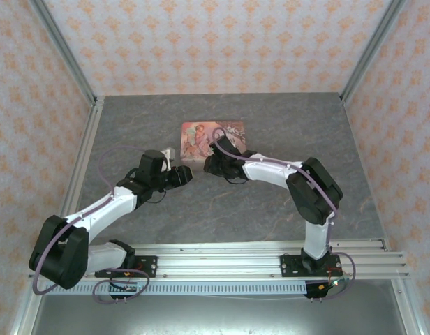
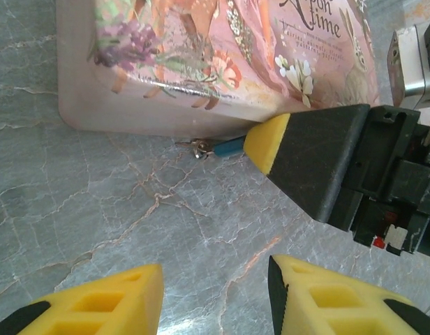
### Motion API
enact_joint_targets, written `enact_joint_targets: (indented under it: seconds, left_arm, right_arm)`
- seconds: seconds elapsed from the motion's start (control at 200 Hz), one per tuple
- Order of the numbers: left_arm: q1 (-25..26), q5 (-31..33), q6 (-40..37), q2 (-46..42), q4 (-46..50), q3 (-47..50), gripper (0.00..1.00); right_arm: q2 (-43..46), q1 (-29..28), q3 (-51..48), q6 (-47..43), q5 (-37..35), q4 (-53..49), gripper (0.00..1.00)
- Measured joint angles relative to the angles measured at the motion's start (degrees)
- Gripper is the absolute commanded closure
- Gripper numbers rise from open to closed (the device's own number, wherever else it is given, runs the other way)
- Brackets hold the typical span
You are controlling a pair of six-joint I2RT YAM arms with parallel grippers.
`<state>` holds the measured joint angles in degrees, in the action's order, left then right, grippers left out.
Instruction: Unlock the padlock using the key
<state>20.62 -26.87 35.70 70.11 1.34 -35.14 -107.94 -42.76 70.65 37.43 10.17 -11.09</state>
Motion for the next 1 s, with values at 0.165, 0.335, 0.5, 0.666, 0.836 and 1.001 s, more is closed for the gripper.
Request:
enact_joint_targets:
  seconds: [0.165,0.335,0.5,0.666,0.836,1.001]
  left_arm:
    - [0.00,-0.02,-0.28,0.00,1.01,0.00,0.56]
    - [0.00,0.00,-1.11,-0.11,1.68,0.00,0.56]
    - [0.00,-0.02,-1.31,-0.57,2.32,0.04,0.56]
    - [0.00,0.00,-1.31,-0.66,2.34,0.11,0.56]
    - [0.00,0.00,-1.33,-0.74,2.34,0.76,0.56]
    - [0.00,0.17,-1.31,-0.74,2.36,1.18,0.56]
  right_arm:
    - [-1.49,-0.74,1.79,0.00,-1.97,-0.24,0.49]
    - [-2.21,-1.25,2.93,0.02,-3.74,-0.94,0.50]
    - [-4.28,-1.46,5.22,-0.17,-4.85,-1.31,0.51]
    - [-6.03,-1.46,6.47,-0.90,-5.70,-1.70,0.51]
    - [-7.19,-1.46,8.39,-1.51,-6.58,-3.21,0.52]
    - [-8.61,-1.46,10.01,-2.32,-7.26,-4.59,0.52]
